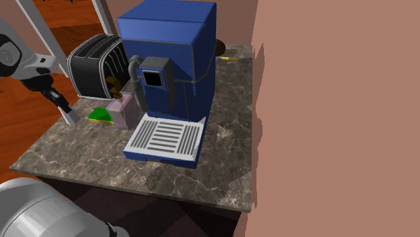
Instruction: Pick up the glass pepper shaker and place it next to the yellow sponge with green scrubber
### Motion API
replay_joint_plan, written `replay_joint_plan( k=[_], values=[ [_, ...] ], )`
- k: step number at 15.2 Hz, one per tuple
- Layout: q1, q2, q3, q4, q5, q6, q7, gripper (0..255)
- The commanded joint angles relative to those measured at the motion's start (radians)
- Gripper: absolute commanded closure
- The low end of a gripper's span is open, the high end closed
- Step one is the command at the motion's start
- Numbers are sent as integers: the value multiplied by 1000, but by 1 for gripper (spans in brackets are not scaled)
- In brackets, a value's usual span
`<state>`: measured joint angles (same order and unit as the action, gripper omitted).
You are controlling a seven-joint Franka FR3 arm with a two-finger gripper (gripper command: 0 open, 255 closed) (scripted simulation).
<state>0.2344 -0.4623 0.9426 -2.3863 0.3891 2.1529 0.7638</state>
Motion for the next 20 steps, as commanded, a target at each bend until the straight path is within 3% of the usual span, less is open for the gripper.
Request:
replay_joint_plan(
  k=[1,11,19,20],
  values=[
    [-1,7,11,-23,4,30,0,255],
    [-58,104,115,-96,-24,197,35,255],
    [-58,104,115,-96,-25,197,35,255],
    [-58,104,115,-96,-24,197,35,0]
  ],
)
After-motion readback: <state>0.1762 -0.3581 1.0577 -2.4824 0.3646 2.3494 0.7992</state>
